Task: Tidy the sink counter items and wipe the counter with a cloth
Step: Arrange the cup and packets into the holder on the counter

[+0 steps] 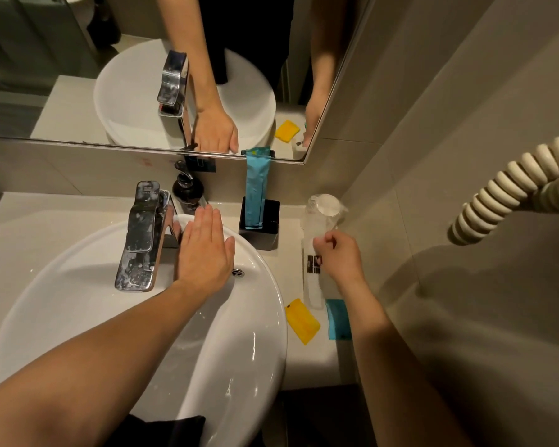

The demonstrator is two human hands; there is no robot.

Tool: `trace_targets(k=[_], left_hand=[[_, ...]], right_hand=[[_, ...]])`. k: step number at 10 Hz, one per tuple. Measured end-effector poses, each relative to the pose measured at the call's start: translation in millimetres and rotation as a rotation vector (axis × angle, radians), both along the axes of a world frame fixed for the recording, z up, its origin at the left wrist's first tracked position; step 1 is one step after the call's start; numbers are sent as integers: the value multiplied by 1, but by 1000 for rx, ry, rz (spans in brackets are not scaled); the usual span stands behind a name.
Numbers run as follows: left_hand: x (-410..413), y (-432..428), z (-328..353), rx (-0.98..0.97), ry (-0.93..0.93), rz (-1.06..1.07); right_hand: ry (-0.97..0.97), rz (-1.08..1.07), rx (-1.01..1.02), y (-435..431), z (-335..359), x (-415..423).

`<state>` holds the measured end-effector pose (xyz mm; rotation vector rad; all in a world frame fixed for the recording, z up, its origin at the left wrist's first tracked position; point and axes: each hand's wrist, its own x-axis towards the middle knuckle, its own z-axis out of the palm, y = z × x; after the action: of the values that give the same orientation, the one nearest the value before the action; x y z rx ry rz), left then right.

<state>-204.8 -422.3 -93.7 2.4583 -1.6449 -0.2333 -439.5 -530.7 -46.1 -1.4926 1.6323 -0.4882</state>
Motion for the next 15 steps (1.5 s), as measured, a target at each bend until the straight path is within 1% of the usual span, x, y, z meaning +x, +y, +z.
trace_targets(k=[2, 3, 4, 5, 6, 8, 11, 13, 14, 15], left_hand=[[1, -1, -2, 10, -1, 1], [1, -1, -1, 7, 4, 4], [1, 0, -1, 10, 3, 3], [1, -1, -1, 11, 1, 5], [2, -1, -2, 6, -3, 1], [1, -1, -4, 8, -8, 5], [1, -2, -5, 5, -27, 3], [1, 0, -4, 8, -16, -5], [0, 1, -3, 23, -16, -9], [0, 1, -4, 34, -19, -9]], right_hand=[[-402, 13, -141, -6, 76, 31], [-575, 15, -191, -14, 94, 50], [-661, 31, -220, -21, 96, 69], [-628, 67, -214, -26, 84, 86], [-540, 102, -181, -27, 64, 96], [-441, 28, -90, -27, 29, 108], [-472, -57, -56, -39, 17, 113], [-491, -92, -23, -33, 14, 102], [-485, -146, -19, -21, 17, 79], [-363, -162, 6, -1, 16, 46]])
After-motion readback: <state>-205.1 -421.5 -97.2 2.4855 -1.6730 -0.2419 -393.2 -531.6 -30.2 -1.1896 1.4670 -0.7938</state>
